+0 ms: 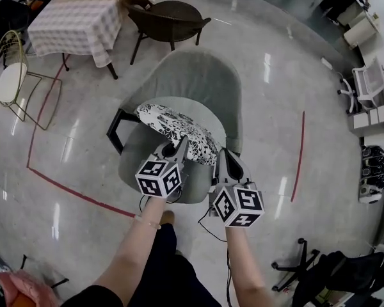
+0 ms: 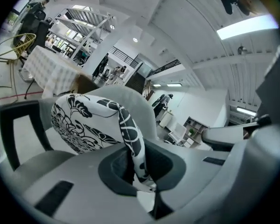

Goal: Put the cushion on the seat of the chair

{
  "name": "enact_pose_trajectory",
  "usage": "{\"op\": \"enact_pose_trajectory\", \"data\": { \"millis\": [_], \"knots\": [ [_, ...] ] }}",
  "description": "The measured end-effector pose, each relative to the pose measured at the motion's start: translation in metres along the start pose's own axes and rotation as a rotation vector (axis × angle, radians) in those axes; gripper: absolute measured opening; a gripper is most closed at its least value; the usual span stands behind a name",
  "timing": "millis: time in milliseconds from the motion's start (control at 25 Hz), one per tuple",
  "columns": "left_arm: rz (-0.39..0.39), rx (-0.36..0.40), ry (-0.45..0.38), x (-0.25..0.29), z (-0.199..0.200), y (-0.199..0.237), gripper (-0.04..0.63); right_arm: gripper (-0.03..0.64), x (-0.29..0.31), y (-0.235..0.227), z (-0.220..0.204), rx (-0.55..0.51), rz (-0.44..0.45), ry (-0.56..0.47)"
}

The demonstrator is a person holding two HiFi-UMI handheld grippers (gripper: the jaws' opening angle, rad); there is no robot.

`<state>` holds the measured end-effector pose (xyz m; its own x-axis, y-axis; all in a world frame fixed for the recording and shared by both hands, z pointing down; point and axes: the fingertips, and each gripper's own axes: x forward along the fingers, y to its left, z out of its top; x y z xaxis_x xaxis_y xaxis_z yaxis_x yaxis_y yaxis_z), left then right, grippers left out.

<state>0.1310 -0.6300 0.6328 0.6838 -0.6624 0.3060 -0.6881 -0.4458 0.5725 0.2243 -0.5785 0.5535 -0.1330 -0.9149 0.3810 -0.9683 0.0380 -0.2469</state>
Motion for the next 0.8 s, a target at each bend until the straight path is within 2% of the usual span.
{"op": "enact_pose_trajectory", "data": {
  "millis": [200, 800],
  "knots": [
    [0.050, -0.007, 0.062, -0.017, -0.047, 0.018, 0.028, 0.017, -0.002, -0.002, -0.033, 0.011, 0.004, 0.049],
    [0.172, -0.098, 0.065, -0.074, -0.115, 0.052, 0.029, 0.015, -0.011, 0.024, -0.095, 0.008, 0.071, 0.117]
  ]
}}
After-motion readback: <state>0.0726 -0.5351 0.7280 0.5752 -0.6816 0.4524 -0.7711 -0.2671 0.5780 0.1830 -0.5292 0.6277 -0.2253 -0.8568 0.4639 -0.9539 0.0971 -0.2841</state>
